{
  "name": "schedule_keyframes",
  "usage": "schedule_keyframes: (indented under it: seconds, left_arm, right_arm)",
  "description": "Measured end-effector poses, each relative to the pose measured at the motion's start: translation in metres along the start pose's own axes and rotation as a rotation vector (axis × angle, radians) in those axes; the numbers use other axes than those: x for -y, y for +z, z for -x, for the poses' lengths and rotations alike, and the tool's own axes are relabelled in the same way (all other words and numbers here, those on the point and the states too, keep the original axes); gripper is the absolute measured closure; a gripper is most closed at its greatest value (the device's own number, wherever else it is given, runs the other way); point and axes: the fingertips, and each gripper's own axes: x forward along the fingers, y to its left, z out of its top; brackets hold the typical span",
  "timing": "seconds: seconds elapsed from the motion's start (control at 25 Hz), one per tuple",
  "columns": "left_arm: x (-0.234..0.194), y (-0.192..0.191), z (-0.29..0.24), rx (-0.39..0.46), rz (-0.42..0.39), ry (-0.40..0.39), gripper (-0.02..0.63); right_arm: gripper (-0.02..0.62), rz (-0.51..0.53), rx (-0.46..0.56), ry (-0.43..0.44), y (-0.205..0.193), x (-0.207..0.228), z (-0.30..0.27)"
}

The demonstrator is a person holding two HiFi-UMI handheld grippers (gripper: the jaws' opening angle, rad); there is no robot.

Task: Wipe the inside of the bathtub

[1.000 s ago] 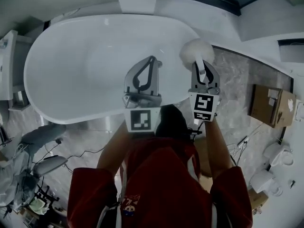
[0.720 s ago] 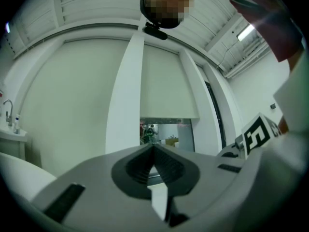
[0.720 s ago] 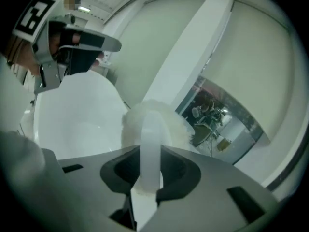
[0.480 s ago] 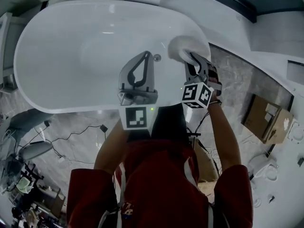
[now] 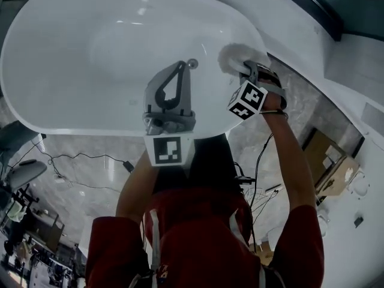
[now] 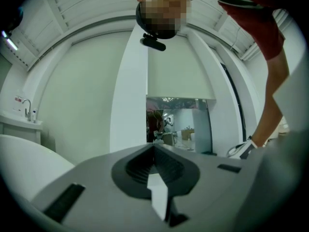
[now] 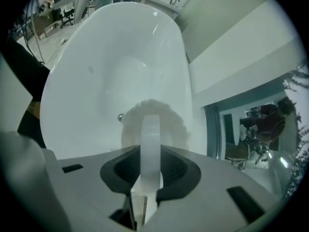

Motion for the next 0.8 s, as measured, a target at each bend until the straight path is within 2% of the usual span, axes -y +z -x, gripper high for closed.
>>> schedule_keyframes:
  seconds: [0.16, 0.36, 0.6, 0.8]
  left_arm:
    - [-0.004, -0.028, -0.009, -0.013, -0.007, 0.022, 0.591]
    - [-0.009, -0.063, -0.016, -0.040, 0.023, 0.049, 0.591]
    - [-0.011, -0.093, -0.026, -0.047, 0.064, 0.067, 0.591]
    - [-0.016, -0.112, -0.036, -0.048, 0.086, 0.083, 0.591]
  right_arm:
    - [0.505, 0.043, -0.083, 0.124, -0.011, -0.014, -0.044]
    - [0.505, 0.063, -0.184, 0.234, -0.024, -0.028, -0.092]
    - [0.505, 0.026, -0.274, 0.315, -0.027, -0.025, -0.134]
    - [0.505, 0.028, -0.420, 0.342, -0.031, -0.030, -0.152]
